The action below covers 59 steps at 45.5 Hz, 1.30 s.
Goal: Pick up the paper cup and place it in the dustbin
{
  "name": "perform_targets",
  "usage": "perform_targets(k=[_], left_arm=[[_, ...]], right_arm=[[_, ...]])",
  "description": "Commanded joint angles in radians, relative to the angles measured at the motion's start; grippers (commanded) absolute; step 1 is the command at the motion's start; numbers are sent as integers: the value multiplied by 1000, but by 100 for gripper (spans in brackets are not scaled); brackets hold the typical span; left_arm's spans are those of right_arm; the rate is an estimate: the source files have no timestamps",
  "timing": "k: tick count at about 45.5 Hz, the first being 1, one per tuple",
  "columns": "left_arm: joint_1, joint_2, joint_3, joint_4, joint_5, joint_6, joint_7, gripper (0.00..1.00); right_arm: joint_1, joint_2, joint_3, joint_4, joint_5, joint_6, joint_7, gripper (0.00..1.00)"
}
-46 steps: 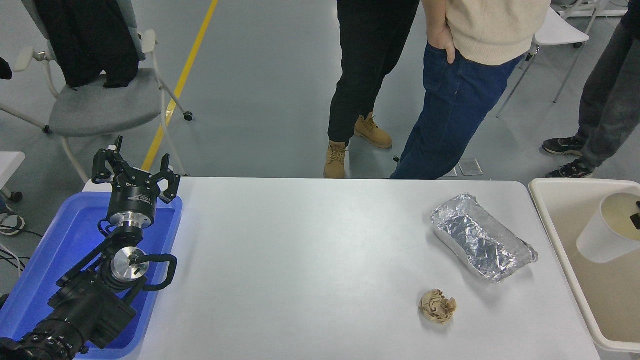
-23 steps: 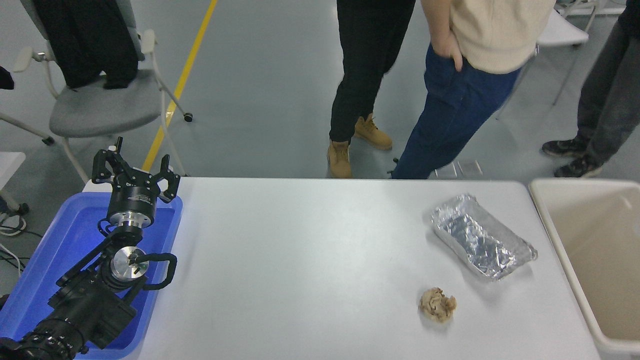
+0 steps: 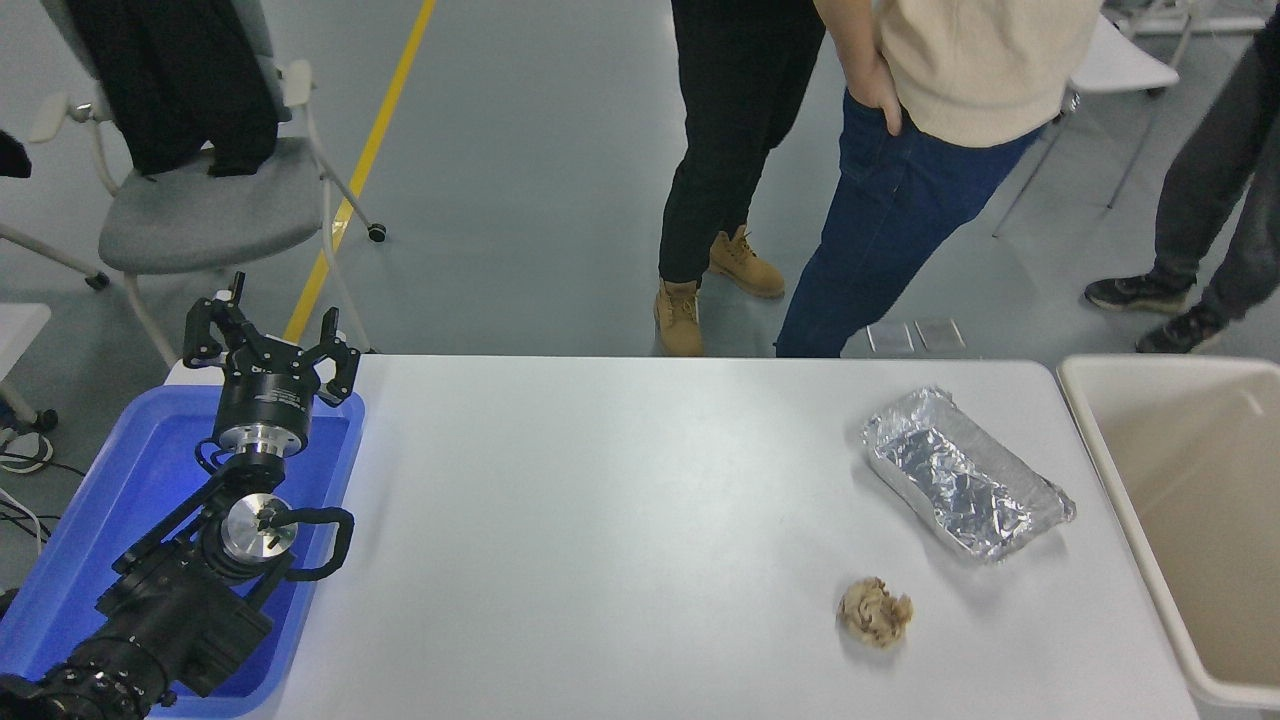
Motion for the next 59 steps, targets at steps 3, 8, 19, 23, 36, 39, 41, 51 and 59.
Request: perform_targets(k=[3, 8, 19, 23, 36, 39, 41, 51, 59], left_arm=[[1, 0, -2, 1, 0, 0, -1, 99], [0, 0, 0, 1, 0, 0, -1, 99], [1, 0, -2, 1, 0, 0, -1, 99], [1, 0, -2, 1, 0, 0, -1, 99], [0, 0, -2, 1, 0, 0, -1, 99], [1, 0, -2, 1, 0, 0, -1, 99], [1, 0, 0, 1, 0, 0, -1, 99], [0, 0, 0, -1, 0, 0, -1, 99], [-2, 0, 1, -1, 0, 0, 0, 99]], right_arm=[[-231, 125, 219, -94, 96, -72, -117, 0], [-259, 145, 288, -93, 143, -72, -160, 0], [-268, 157, 349, -99, 212, -74, -182, 0], [-269, 157, 366, -117, 225, -74, -182, 51], [-259, 150, 401, -105, 246, -68, -180, 100], [-251, 148, 400, -102, 246, -66, -179, 100], [-242, 150, 398, -90, 246, -65, -177, 100], [-41, -7, 311, 234, 238, -60, -179, 100], [255, -125, 78, 565, 237, -51, -174, 100]])
